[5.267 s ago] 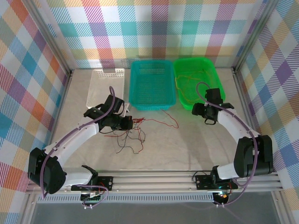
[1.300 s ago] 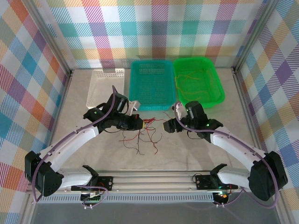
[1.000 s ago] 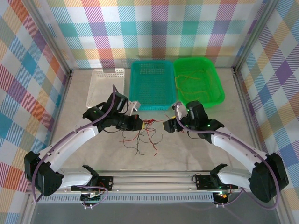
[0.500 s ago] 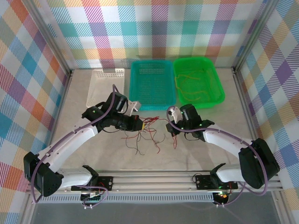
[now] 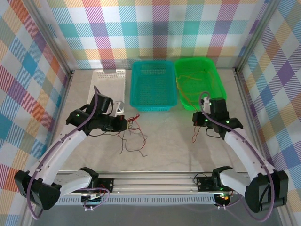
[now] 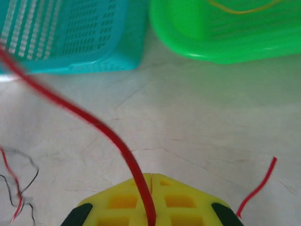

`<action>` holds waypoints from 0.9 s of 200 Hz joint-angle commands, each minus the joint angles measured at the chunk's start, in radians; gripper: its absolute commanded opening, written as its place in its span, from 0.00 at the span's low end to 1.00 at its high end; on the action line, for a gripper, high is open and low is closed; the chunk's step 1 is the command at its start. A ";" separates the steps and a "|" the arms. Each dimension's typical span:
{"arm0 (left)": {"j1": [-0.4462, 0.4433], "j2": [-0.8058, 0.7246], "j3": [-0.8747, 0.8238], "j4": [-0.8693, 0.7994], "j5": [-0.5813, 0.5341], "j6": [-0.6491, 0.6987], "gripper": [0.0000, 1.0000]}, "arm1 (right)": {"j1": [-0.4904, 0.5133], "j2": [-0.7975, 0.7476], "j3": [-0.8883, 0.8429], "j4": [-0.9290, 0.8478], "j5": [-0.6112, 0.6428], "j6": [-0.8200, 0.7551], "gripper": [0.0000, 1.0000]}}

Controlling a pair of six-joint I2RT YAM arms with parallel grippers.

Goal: Untangle the cables

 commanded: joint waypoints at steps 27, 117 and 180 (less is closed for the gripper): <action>0.015 -0.023 -0.045 -0.006 0.046 0.004 0.00 | -0.050 -0.108 0.128 -0.107 -0.181 0.091 0.00; -0.055 -0.038 -0.096 0.183 0.093 0.008 0.00 | 0.189 0.270 0.560 0.045 -0.175 0.130 0.00; -0.075 -0.106 -0.188 0.275 0.069 0.031 0.00 | 0.206 0.736 0.902 0.103 -0.133 0.153 0.00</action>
